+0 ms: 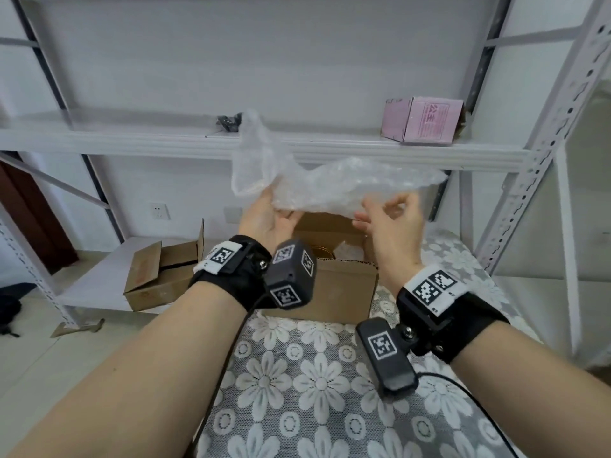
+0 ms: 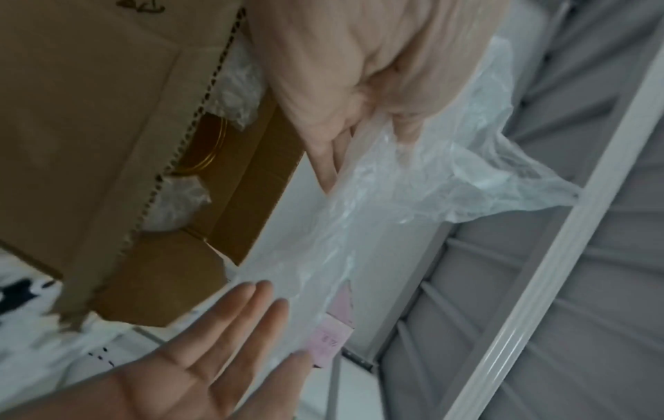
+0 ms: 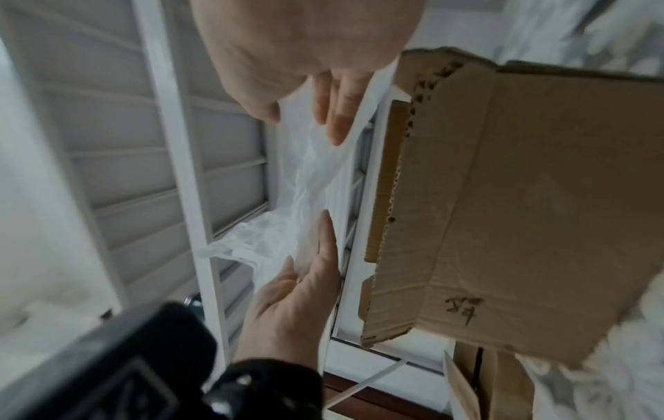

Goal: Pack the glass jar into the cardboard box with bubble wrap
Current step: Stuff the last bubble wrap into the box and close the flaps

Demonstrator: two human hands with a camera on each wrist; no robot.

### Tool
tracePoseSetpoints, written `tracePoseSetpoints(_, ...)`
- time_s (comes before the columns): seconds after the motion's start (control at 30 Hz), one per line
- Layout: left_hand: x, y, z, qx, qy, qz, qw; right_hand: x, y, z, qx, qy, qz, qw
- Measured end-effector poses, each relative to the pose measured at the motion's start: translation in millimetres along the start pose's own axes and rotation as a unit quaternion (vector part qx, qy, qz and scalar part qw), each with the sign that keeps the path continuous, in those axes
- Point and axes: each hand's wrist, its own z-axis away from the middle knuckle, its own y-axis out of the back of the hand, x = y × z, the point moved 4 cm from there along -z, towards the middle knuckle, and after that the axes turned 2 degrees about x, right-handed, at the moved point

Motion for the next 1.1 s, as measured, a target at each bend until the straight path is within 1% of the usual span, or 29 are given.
tracePoseSetpoints(0.03, 3.7, 1.8, -1.1, 0.018, 0.004, 0.017, 1.000, -3.8, 0.0, 3.5, -0.012, 0.014, 0.000, 1.000)
tracePoseSetpoints(0.07, 5.6, 3.4, -3.2, 0.033, 0.005, 0.027, 0.999, -3.9, -2.9, 7.2, -0.041, 0.007, 0.016, 0.999)
tracePoseSetpoints(0.1, 5.3, 5.3, -6.5, 0.050, 0.009, 0.037, 0.998, -1.0, -6.5, 10.5, -0.078, -0.024, 0.037, 0.996)
tracePoseSetpoints(0.17, 3.4, 6.7, -7.4, 0.076, 0.015, 0.041, 0.996, 9.9, -14.1, 14.9, -0.156, -0.136, 0.043, 0.977)
tracePoseSetpoints(0.2, 1.6, 7.0, -4.6, 0.086, 0.020, 0.037, 0.995, 13.5, -17.8, 17.3, -0.189, -0.203, 0.008, 0.961)
tracePoseSetpoints(0.23, -0.9, 8.2, -4.3, 0.089, 0.023, 0.041, 0.995, 14.6, -21.2, 19.4, -0.209, -0.265, -0.053, 0.940)
tracePoseSetpoints(0.27, -3.3, 10.5, -5.0, 0.090, 0.023, 0.041, 0.995, 12.8, -24.0, 20.4, -0.210, -0.311, -0.128, 0.918)
tracePoseSetpoints(0.3, -6.2, 11.8, -7.1, 0.081, 0.023, 0.042, 0.996, 9.9, -25.9, 19.2, -0.199, -0.338, -0.197, 0.898)
tracePoseSetpoints(0.33, -7.3, 13.4, -8.4, 0.078, 0.015, 0.033, 0.996, 6.8, -27.5, 17.2, -0.185, -0.345, -0.243, 0.888)
tracePoseSetpoints(0.37, -7.7, 15.6, -9.3, 0.080, 0.016, 0.019, 0.996, 3.7, -29.4, 15.0, -0.170, -0.336, -0.260, 0.889)
tracePoseSetpoints(0.43, -11.2, 22.9, -12.5, 0.073, 0.041, 0.015, 0.996, 1.0, -29.8, 7.7, -0.114, -0.296, -0.243, 0.917)
tracePoseSetpoints(0.47, -13.7, 24.2, -12.4, 0.068, 0.063, 0.025, 0.995, 1.8, -28.5, 1.7, -0.067, -0.282, -0.222, 0.931)
tracePoseSetpoints(0.5, -15.9, 26.7, -12.9, 0.066, 0.078, 0.029, 0.994, 2.8, -25.2, -2.6, -0.014, -0.278, -0.205, 0.939)
tracePoseSetpoints(0.53, -17.8, 27.9, -11.7, 0.068, 0.083, 0.037, 0.994, 4.3, -21.0, -5.9, 0.028, -0.282, -0.190, 0.940)
tracePoseSetpoints(0.57, -19.3, 28.7, -12.2, 0.069, 0.081, 0.049, 0.993, 6.4, -17.1, -8.5, 0.054, -0.290, -0.167, 0.941)
tracePoseSetpoints(0.67, -24.2, 27.4, -4.9, 0.058, 0.077, 0.084, 0.992, 10.3, -4.6, -9.0, 0.077, -0.308, -0.076, 0.945)
tracePoseSetpoints(0.73, -25.1, 26.0, 0.2, 0.052, 0.079, 0.104, 0.990, 13.8, 3.3, -9.9, 0.111, -0.298, -0.037, 0.947)
tracePoseSetpoints(0.8, -25.5, 22.9, 7.1, 0.040, 0.103, 0.102, 0.989, 13.4, 5.2, -10.3, 0.149, -0.270, -0.059, 0.949)
tracePoseSetpoints(0.87, -25.3, 19.9, 13.6, 0.021, 0.116, 0.091, 0.989, 10.9, 2.0, -8.8, 0.167, -0.239, -0.089, 0.952)
tracePoseSetpoints(0.97, -26.2, 15.7, 20.9, -0.004, 0.117, 0.098, 0.988, 13.9, -2.5, -10.9, 0.163, -0.212, -0.107, 0.958)
tracePoseSetpoints(1.03, -27.0, 10.2, 29.2, -0.001, 0.122, 0.075, 0.990, 17.0, -6.0, -11.8, 0.145, -0.196, -0.113, 0.963)
tracePoseSetpoints(1.1, -28.3, 12.1, 31.0, 0.051, 0.125, 0.004, 0.991, 16.6, -8.0, -13.0, 0.127, -0.142, -0.067, 0.979)
